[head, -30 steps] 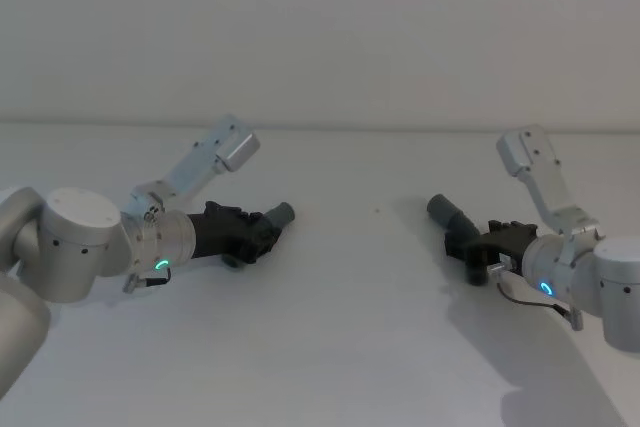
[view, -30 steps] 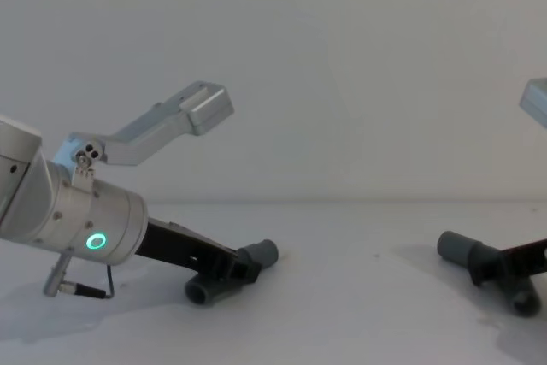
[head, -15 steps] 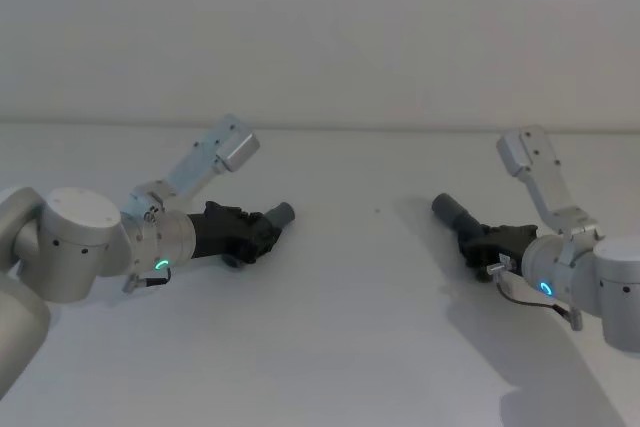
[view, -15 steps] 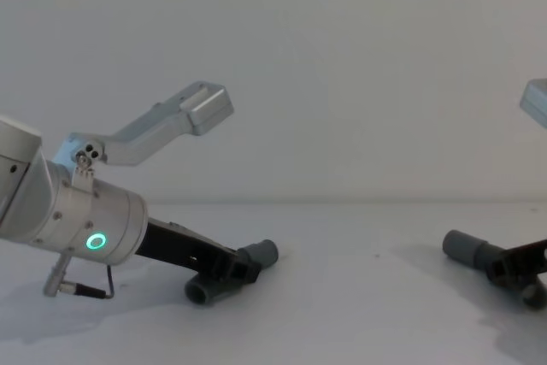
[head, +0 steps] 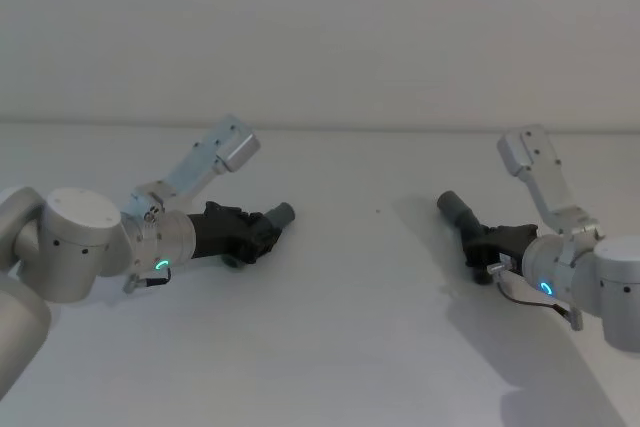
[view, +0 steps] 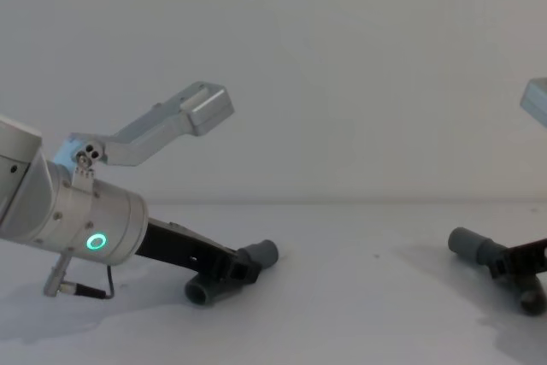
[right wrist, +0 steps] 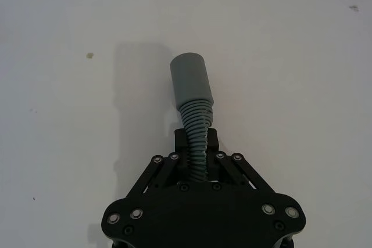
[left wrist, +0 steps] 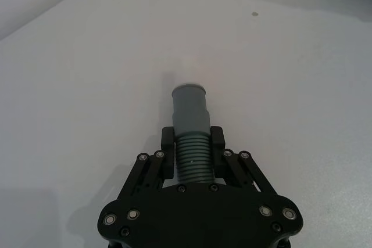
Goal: Use both hands to pick up one end of the pipe from the table, align the ends, and insert them.
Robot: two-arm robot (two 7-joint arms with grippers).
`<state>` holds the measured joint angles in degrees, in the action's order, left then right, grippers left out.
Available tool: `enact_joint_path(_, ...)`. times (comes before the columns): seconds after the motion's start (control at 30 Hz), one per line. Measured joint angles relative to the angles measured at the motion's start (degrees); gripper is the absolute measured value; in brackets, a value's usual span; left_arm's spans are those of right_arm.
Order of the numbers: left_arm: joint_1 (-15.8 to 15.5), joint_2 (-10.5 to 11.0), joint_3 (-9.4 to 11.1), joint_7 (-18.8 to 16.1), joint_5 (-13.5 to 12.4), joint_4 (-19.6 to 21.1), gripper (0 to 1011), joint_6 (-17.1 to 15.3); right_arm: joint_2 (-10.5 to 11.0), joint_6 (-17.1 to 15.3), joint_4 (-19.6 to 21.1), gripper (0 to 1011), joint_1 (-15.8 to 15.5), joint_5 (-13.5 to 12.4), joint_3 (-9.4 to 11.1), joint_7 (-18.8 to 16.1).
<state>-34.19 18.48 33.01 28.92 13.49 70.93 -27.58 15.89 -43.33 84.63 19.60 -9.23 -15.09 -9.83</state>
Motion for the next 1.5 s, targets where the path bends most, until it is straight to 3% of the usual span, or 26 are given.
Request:
enact_joint_path(0.23, -0.42, 0.00, 0.63, 0.28, -0.84, 0.00, 342, 0.01, 0.86, 1.95, 0.22, 144, -0.23, -0.02, 0.08, -1.62)
enact_joint_path(0.57, -1.22, 1.67, 2.22, 2.03, -2.81, 3.02, 342, -0.10, 4.23, 7.85, 1.30, 138, -0.62, -1.29, 0.49, -7.37)
enact_joint_path(1.1, -1.12, 6.81, 3.27, 6.88, -3.68, 9.76, 342, -0.10, 13.03, 18.87, 1.59, 134, -0.90, -3.69, 0.14, -20.85)
enact_joint_path(1.37, -2.29, 9.48, 4.35, 12.56, -2.48, 11.03, 342, 2.14, 17.90, 24.67, 0.53, 134, -0.69, -4.68, -1.09, -29.10)
enact_joint_path(1.5, -2.98, 10.21, 4.87, 14.77, -2.01, 11.07, 342, 2.99, 19.31, 26.46, 0.10, 134, -0.47, -5.02, -1.65, -31.89)
